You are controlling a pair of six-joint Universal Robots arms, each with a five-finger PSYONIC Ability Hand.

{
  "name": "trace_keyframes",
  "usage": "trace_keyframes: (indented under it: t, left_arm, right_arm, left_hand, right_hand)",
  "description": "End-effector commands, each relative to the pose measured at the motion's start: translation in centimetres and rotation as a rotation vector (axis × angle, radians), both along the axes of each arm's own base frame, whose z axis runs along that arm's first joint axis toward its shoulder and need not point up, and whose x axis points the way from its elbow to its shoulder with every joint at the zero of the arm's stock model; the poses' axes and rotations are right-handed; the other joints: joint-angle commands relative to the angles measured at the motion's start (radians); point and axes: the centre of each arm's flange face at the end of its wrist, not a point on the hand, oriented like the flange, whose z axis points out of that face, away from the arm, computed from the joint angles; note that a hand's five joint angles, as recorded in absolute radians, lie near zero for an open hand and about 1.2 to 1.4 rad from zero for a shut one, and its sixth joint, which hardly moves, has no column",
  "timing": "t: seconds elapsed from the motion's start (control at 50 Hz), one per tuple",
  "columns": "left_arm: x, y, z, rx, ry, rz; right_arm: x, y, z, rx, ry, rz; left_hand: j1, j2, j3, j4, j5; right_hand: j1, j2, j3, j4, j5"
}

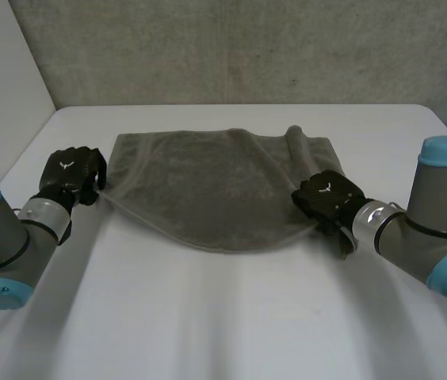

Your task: Fold the towel.

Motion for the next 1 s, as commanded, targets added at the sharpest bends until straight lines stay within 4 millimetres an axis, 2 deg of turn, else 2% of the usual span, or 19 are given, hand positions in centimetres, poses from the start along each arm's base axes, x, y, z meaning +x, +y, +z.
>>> trace_keyframes:
  t: [0.02,0.1,0.28,0.32,0.5,0.62,0.66,0.74,0.84,0.94,1.0]
  left_arm:
    - [0.4,0.0,0.6,-0.015,-0.004,0.015]
    - [0.7,-0.1,0.9,-0.023,0.002,0.035]
    - [1.5,-0.3,1.6,-0.037,0.005,0.067]
    - [1.7,-0.4,1.7,-0.041,0.007,0.073]
    - [1.7,-0.2,1.6,-0.034,0.008,0.072]
    - [1.8,-0.1,1.4,-0.028,0.007,0.072]
    - [1.8,-0.1,1.4,-0.028,0.007,0.072]
    - [1.8,-0.1,1.3,-0.025,0.006,0.072]
    - [1.7,0.0,1.4,-0.025,0.006,0.071]
    - [1.7,0.1,1.4,-0.025,0.006,0.069]
    - [1.7,0.1,1.4,-0.025,0.006,0.069]
  right_arm:
    - [-1.1,0.2,-0.6,-0.015,0.016,-0.102]
    - [-1.9,0.4,0.1,-0.057,-0.001,-0.187]
    - [-2.9,1.4,0.8,-0.062,-0.047,-0.245]
    - [-4.4,0.9,0.4,-0.023,-0.064,-0.304]
    - [-6.6,-0.2,-0.4,0.119,-0.226,-0.427]
    - [-7.0,-0.3,-0.5,0.148,-0.255,-0.442]
    - [-6.9,-0.3,-0.5,0.152,-0.264,-0.439]
    - [-6.9,-0.3,-0.5,0.155,-0.265,-0.438]
    - [-6.8,-0.3,-0.6,0.153,-0.262,-0.436]
    - [-6.7,-0.1,-2.0,0.202,-0.247,-0.434]
    - [-6.7,0.0,-2.1,0.213,-0.247,-0.431]
  left_hand:
    - [0.187,0.179,0.181,0.178,0.356]
    - [0.187,0.179,0.181,0.178,0.356]
    - [0.187,0.179,0.181,0.178,0.356]
    - [0.187,0.179,0.181,0.178,0.356]
    - [0.187,0.179,0.181,0.178,0.356]
    - [0.187,0.179,0.181,0.178,0.356]
    - [0.187,0.179,0.181,0.178,0.356]
    - [0.187,0.179,0.181,0.178,0.356]
    - [0.187,0.179,0.181,0.178,0.356]
    - [0.187,0.179,0.181,0.178,0.356]
    - [0.187,0.179,0.181,0.178,0.356]
  right_hand:
    - [-0.214,-0.213,-0.216,-0.217,-0.206]
    - [-0.317,-0.316,-0.319,-0.320,-0.309]
    - [-0.350,-0.349,-0.351,-0.352,-0.342]
    - [-0.350,-0.349,-0.351,-0.352,-0.342]
    - [-0.317,-0.316,-0.319,-0.320,-0.310]
    - [-0.217,-0.217,-0.219,-0.220,-0.210]
    - [-0.045,-0.044,-0.047,-0.048,-0.037]
    - [0.087,0.088,0.086,0.085,0.095]
    - [0.082,0.083,0.080,0.079,0.090]
    - [-0.038,-0.037,-0.040,-0.041,-0.030]
    - [-0.094,-0.093,-0.096,-0.097,-0.086]
